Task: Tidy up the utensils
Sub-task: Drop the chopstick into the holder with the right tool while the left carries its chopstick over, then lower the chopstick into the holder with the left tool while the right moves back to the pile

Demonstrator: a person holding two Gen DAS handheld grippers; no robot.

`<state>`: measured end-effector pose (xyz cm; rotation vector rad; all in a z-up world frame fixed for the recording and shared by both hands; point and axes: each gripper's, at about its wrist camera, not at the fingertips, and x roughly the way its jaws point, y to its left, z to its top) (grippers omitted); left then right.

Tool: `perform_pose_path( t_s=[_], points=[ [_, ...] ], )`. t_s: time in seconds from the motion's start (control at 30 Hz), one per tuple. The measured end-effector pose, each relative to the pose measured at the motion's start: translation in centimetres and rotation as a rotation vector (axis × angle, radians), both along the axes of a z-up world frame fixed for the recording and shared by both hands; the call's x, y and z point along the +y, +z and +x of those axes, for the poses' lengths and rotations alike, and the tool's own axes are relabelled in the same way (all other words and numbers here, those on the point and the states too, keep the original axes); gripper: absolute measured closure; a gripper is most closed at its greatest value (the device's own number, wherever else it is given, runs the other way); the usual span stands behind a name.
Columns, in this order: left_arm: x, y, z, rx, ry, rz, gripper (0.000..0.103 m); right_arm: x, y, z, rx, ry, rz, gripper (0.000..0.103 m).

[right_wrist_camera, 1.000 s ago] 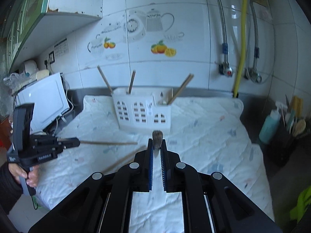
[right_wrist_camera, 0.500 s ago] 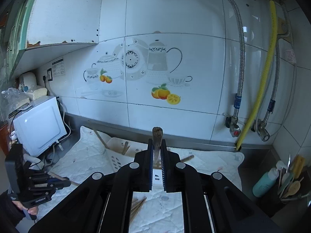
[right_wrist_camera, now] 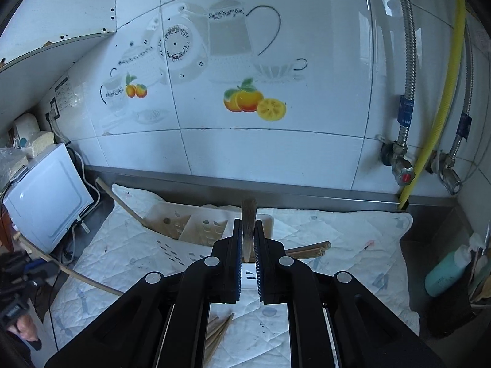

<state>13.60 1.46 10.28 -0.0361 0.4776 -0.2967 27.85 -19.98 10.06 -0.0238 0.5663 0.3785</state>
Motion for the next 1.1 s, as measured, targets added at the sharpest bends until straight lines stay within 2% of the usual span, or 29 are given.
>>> perform_pose_path(
  t_s=[0.1,0.2,0.27,0.4,0.57,0.73,1.1],
  points=[
    [0.0,2.1,0.3,-0.040,0.000,0.004,0.098,-0.1,0.0,-0.2,-0.017,-0.001,0.007,0.091],
    [0.0,4.2,0.5,-0.082,0.005,0.006,0.098,-0.3,0.6,-1.1,-0.059,-0.010,0.003,0.079],
    [-0.2,5.7,0.7,-0.118,0.012,0.016,0.098,-0.4,0.9,-1.9,-0.088,-0.011,-0.001,0.079],
    [-0.6,8.5,1.2,-0.179,0.028,0.025,0.098,-0.7,1.2,-4.3,-0.145,-0.010,-0.016,0.068],
    [-1.3,10.6,2.6,-0.244,0.057,0.046,0.098,-1.0,0.2,-7.9,-0.194,0.005,-0.016,0.061],
    [-2.1,10.0,5.1,-0.245,0.084,0.063,0.098,-1.1,-2.3,-10.8,-0.183,0.031,0.003,0.061],
    [-1.8,5.5,10.0,-0.170,0.137,0.041,0.098,-1.4,-7.9,-14.1,-0.115,0.036,0.045,0.061]
  ],
)
